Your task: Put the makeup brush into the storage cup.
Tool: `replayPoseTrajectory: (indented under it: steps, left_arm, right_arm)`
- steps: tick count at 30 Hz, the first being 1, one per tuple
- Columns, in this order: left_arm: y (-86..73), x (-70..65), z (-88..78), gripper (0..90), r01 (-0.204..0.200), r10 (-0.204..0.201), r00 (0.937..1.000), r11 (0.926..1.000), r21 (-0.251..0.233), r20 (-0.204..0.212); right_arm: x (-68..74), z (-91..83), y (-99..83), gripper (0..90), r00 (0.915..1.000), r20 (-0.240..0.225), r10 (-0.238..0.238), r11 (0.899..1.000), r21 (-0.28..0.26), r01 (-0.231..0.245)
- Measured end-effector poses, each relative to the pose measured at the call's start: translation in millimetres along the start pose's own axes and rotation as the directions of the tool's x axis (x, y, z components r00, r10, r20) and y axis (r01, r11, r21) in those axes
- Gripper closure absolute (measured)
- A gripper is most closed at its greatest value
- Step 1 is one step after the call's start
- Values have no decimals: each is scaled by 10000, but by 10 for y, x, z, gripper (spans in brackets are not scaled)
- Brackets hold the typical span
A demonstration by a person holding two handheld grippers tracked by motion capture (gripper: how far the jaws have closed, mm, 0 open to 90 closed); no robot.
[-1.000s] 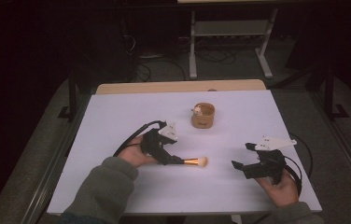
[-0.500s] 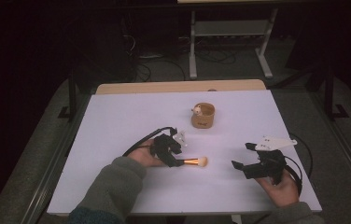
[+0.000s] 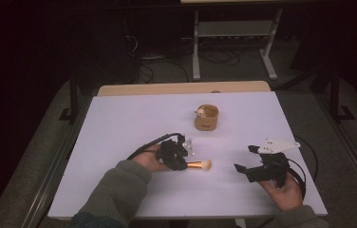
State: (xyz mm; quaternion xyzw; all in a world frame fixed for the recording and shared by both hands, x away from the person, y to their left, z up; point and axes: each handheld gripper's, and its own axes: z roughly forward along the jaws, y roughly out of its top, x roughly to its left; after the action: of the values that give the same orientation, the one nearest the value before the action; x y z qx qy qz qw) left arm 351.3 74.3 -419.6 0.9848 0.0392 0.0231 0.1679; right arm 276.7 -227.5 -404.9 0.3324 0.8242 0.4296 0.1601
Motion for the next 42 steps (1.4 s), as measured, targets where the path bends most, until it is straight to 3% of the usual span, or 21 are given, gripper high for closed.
replayPoseTrajectory:
  steps: [10,12,13,17,24,26,29,33,34,39,42]
  left_arm:
    - [22,-1,-5,746,441,-440,9990,9989,152,-64]
    - [21,-5,-6,747,434,-433,9990,9990,141,-105]
    - [20,-8,-6,747,430,-428,9990,9990,114,-144]
    - [5,-11,-36,748,605,-609,9980,9979,-225,-180]
    - [-47,-68,-196,748,955,-977,9951,9905,-985,-177]
    - [-70,-87,-255,748,1026,-1059,9942,9870,-1233,-203]
    - [-118,-142,-339,748,1287,-1336,9909,9763,-1743,-166]
    - [-188,-183,-450,747,1316,-1393,9900,9667,-2197,-200]
    - [-212,-206,-474,747,1455,-1547,9878,9587,-2444,-189]
    - [-328,-273,-576,747,1834,-1953,9807,9335,-3082,-78]
    - [-387,-313,-636,747,1808,-1964,9804,9288,-3235,-159]
  right_arm:
    - [10,61,-19,150,9998,-186,-61,9997,248,65]
    - [20,54,-24,203,9994,-305,151,9993,338,-140]
    - [13,50,-24,233,9990,-446,33,9996,266,-21]
    - [47,34,-8,200,9994,-350,-60,9999,118,64]
    - [49,44,0,163,9987,-483,190,9998,79,-186]
    - [62,44,12,152,9984,-475,291,9996,17,-291]
    - [74,39,51,145,9952,-847,495,9985,-203,-513]
    - [111,37,141,142,9909,-1217,568,9972,-407,-621]
    - [118,40,163,142,9902,-1275,570,9972,-409,-626]
    - [163,72,330,145,9824,-1781,564,9966,-492,-661]
    - [210,96,415,145,9815,-1866,420,9972,-538,-528]
